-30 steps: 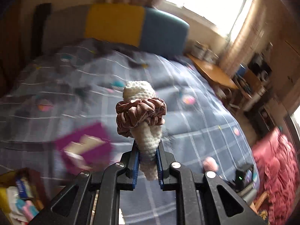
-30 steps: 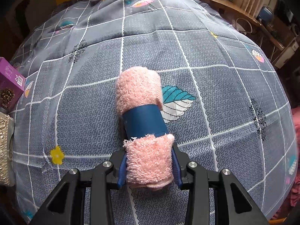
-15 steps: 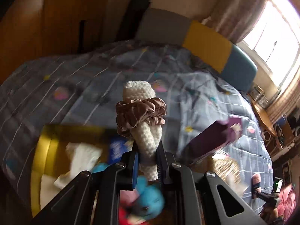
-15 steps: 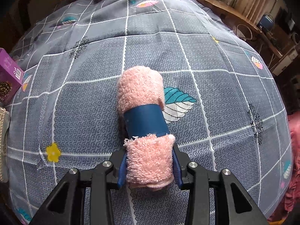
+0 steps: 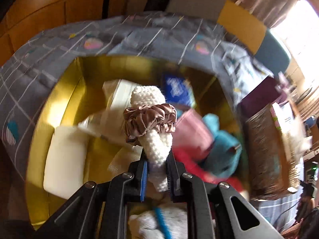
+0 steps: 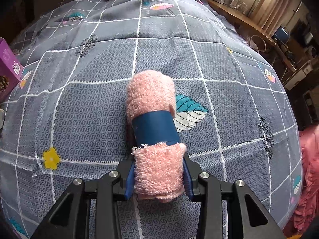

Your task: Organize soft objects

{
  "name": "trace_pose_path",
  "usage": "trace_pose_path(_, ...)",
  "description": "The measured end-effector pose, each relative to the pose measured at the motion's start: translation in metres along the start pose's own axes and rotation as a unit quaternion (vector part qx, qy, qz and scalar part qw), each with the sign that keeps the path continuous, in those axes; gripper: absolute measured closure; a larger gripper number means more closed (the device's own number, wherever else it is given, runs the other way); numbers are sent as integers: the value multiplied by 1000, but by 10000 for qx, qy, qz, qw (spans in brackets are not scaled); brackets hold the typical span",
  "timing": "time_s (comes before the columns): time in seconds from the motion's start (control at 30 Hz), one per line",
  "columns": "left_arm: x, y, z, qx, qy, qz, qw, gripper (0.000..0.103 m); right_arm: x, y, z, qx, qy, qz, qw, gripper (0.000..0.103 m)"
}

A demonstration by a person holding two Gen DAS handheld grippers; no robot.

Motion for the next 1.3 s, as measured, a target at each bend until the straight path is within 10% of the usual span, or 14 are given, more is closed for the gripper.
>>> trace_pose_path(0.77,5,-10,34,684,611,-355,9952,65,11,3,0,-51,-74,-51,9999,64)
trace_pose_path(1.3,38,-16,70,1114,402,-866,9892,64,13,9,-1,-204,-195,-317,9991,66)
Point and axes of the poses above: each gripper's, at about its wrist camera, not at the fingertips, and z roughly against the way its jaws point, x to its right, y to its top, the point moved 8 cm from there along -z, roughly the way its jaws point, and after that the axes turned 4 degrees about -x, right-handed, at the moved point
